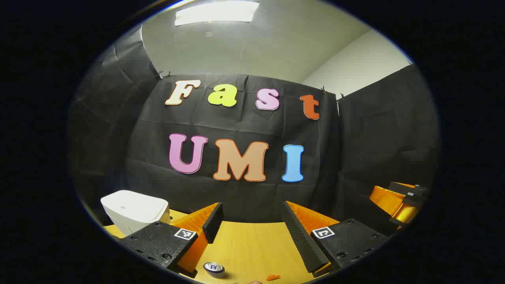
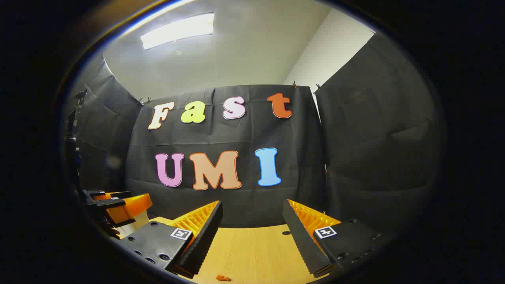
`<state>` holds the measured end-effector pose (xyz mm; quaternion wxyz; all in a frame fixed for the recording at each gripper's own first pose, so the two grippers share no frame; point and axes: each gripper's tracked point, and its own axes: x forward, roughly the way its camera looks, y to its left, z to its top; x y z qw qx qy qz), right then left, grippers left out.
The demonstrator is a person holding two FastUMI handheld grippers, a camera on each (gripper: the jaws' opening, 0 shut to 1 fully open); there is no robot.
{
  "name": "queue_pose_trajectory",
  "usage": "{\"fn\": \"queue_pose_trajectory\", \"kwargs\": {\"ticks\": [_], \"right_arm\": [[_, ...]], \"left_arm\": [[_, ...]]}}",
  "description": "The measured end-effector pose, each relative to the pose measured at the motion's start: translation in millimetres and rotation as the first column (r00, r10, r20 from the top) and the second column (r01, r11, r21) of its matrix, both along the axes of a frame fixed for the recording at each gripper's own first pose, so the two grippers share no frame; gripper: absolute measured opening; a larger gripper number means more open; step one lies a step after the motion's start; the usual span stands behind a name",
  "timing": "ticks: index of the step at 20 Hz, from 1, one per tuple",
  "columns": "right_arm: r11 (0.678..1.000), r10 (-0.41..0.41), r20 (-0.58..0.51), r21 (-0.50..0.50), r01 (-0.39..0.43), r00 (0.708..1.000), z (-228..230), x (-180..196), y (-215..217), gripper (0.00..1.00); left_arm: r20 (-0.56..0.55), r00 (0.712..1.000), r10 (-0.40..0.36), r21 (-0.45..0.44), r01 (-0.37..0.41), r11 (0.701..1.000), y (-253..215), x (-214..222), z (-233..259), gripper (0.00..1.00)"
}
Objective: Press the lid of the desktop garbage bin to open it, pick up the crumpled paper on the desktop and throw it into the bin, then pick up the pop can on the desktop and drop it into the bin, and finally close the garbage bin lid.
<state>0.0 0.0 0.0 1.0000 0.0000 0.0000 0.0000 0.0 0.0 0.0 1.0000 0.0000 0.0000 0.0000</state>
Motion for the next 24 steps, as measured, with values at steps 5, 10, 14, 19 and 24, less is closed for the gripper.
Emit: {"fn": "queue_pose_trajectory", "kwargs": {"ticks": [5,10,14,19,24], "right_arm": [[0.999,0.036,-0.01,-0.002,-0.036,0.999,-3.2,4.1,8.6,0.96],[0.998,0.058,-0.019,-0.004,-0.058,0.998,-6.6,6.6,13.7,0.96],[0.998,0.068,-0.022,-0.006,-0.068,0.997,-7.1,7.6,16.1,0.96],[0.997,0.079,-0.024,-0.004,-0.079,0.997,-7.0,5.3,19.2,0.96],[0.996,0.086,-0.024,0.003,-0.086,0.996,-8.7,4.2,21.7,0.96]], "left_arm": [[0.009,1.0,0.03,0.02,-0.03,0.999,6.1,-4.5,3.1,0.94],[0.017,0.999,0.047,0.027,-0.048,0.998,9.3,-5.6,5.8,0.91],[0.016,0.999,0.051,0.03,-0.051,0.998,9.1,-6.7,4.9,0.91],[0.008,0.998,0.06,0.034,-0.06,0.998,10.2,-8.1,3.9,0.91],[0.021,0.998,0.065,0.05,-0.066,0.997,10.0,-11.7,7.9,0.91]]}}
